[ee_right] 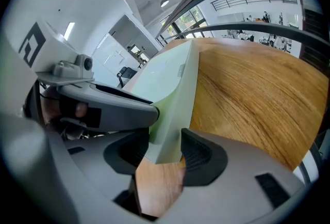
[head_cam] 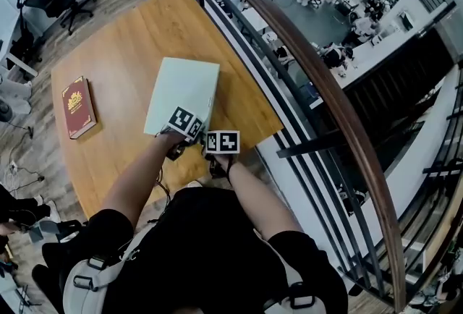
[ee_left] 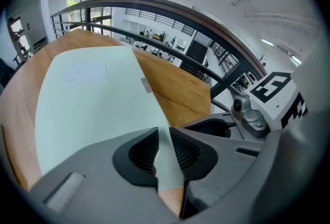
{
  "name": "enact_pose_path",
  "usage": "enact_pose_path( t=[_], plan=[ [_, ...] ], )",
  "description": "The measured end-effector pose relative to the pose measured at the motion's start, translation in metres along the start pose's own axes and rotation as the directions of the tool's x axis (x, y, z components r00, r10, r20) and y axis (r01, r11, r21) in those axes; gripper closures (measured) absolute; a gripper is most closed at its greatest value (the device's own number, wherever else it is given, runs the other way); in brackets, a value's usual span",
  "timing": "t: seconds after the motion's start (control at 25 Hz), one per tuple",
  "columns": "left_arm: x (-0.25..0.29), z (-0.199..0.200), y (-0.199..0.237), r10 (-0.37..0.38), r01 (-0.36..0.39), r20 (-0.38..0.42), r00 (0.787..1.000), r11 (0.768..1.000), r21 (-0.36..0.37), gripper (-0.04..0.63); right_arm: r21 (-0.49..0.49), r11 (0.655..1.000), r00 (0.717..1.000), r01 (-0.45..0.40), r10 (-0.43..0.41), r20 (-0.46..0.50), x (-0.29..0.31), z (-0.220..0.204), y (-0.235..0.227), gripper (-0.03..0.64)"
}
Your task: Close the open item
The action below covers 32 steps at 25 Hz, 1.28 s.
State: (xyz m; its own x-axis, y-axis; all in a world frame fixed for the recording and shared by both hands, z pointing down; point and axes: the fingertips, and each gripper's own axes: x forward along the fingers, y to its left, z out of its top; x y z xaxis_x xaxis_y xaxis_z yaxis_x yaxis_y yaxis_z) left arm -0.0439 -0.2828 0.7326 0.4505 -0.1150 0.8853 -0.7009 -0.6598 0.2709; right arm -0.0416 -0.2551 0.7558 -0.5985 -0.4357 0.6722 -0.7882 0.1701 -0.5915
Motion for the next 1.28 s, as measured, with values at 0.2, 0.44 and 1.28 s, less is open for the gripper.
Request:
enact_pose_path(
  t=[0.2, 0.44, 1.28],
  plan=[
    [0.004, -0.001, -0.003, 0.003, -0.003, -0.018, 1.000, 1.000, 0.012, 0.529, -0.021, 0.999, 0.999, -0.041, 0.042, 0.032, -0.017, -0.006, -0.010, 0.425],
    [0.003, -0.002, -0.005, -0.001, 0.001, 0.006, 1.000, 0.999, -0.036, 0.489, -0.109, 0.991, 0.990, 0.078, -0.064, 0.129, -0.053, -0.003, -0.034, 0.612],
    [-0.157, 0.080, -0.022, 0.085, 0.030, 0.723, 0.686, 0.989, -0.144, 0.594, -0.328, 0.874, 0.728, 0.360, -0.043, 0.684, -0.218, 0.144, 0.045, 0.612]
  ],
)
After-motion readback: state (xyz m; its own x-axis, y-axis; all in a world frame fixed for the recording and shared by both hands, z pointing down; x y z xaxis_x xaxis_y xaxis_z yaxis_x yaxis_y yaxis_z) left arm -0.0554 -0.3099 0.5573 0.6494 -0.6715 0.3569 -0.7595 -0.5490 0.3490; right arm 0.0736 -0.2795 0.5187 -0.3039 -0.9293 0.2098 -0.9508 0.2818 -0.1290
